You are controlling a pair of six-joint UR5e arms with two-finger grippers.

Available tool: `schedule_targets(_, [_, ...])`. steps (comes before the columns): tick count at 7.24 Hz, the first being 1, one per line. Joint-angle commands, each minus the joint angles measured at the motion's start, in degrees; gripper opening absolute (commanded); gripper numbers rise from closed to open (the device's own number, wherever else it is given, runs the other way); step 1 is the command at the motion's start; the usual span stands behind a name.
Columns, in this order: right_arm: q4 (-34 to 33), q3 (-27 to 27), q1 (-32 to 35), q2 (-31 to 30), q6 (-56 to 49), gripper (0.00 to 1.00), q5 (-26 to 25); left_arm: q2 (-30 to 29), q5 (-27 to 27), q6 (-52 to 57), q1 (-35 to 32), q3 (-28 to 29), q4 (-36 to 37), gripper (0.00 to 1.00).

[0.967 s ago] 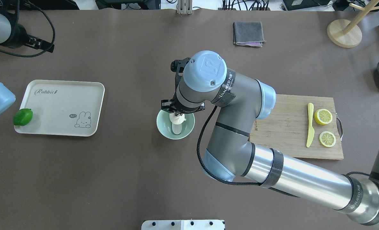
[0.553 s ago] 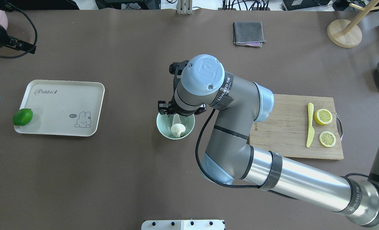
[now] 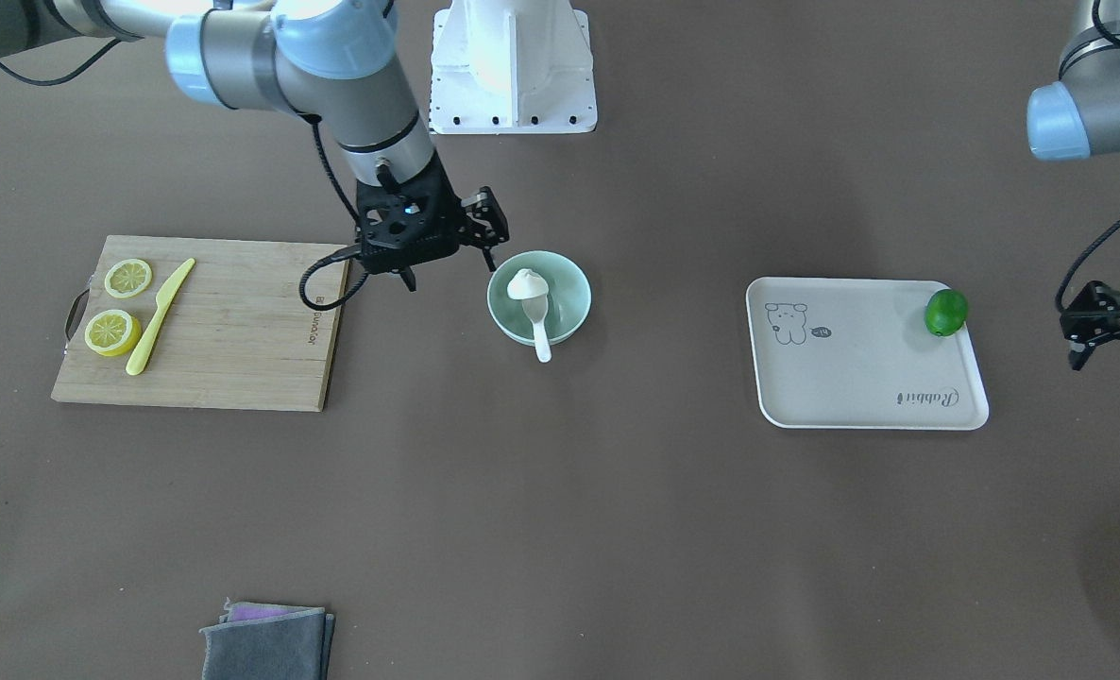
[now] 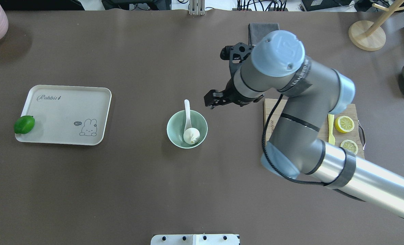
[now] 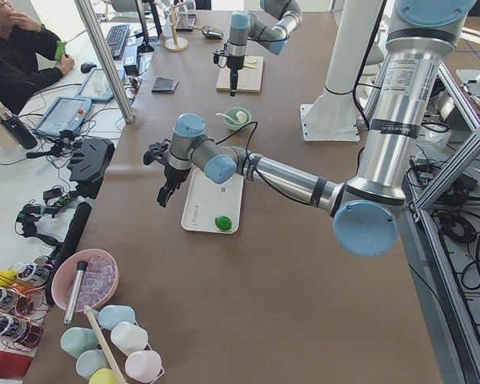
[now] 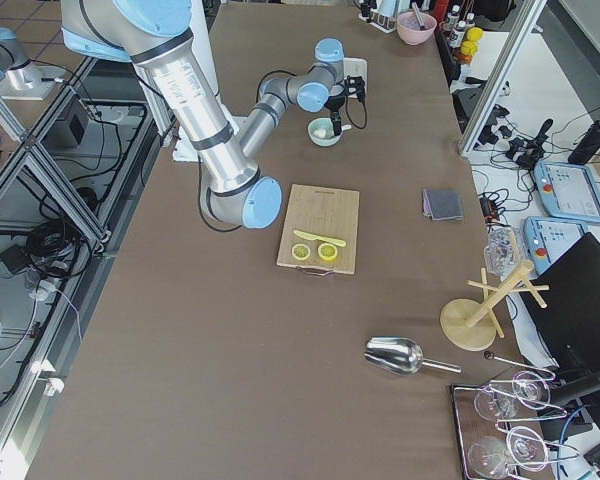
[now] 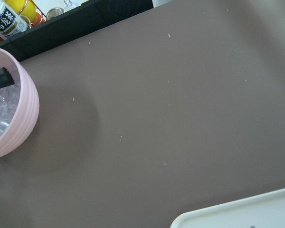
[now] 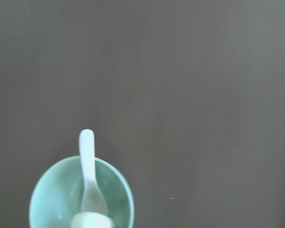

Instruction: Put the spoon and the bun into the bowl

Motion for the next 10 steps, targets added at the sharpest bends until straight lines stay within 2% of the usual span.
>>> schedule_targets(1, [-0.18, 3.07, 11.85, -11.05, -11.62, 1.0, 7.51, 2.37, -0.95, 7.17, -6.47, 0.2, 3.64, 0.98])
schedule_targets(2, [-0.61, 1.67, 16.6, -13.62, -18.1, 1.0, 8.23, 4.65, -1.04, 8.93, -7.97, 0.03, 3.3, 0.98])
schedule_targets(3, [-4.71, -0.26, 20.48, -15.12, -27.3, 1.0, 10.5, 5.81, -1.13, 9.03, -9.29, 0.12, 2.94, 0.98])
schedule_targets(4, [-11.71, 0.94, 23.22, -16.18, -31.83, 1.0, 12.96, 6.25, -4.26, 9.03, -11.04, 0.2, 3.55, 0.98])
schedule_targets(5, [-15.17, 4.17, 25.59, -19.41, -31.96, 1.0, 14.11, 6.78, -9.78, 9.03, -13.58, 0.64, 3.73, 0.98])
schedule_targets(6, [-14.69, 6.03, 28.05, -24.4, -31.96, 1.0, 15.34, 8.7, -12.53, 9.03, -14.65, 0.64, 3.47, 0.98])
schedule_targets(8, [-14.68, 8.42, 34.19, -32.06, -36.84, 1.0, 16.06, 9.77, -12.2, 9.03, -14.75, 0.56, 3.12, 0.98])
schedule_targets(9, [-14.86, 8.08, 37.45, -34.89, -43.58, 1.0, 17.45, 9.69, -12.47, 8.95, -14.67, 0.47, 3.2, 0.98])
schedule_targets(10, [-14.86, 8.42, 39.22, -37.35, -44.61, 1.0, 18.42, 9.6, -12.47, 8.95, -14.67, 0.47, 3.46, 0.98])
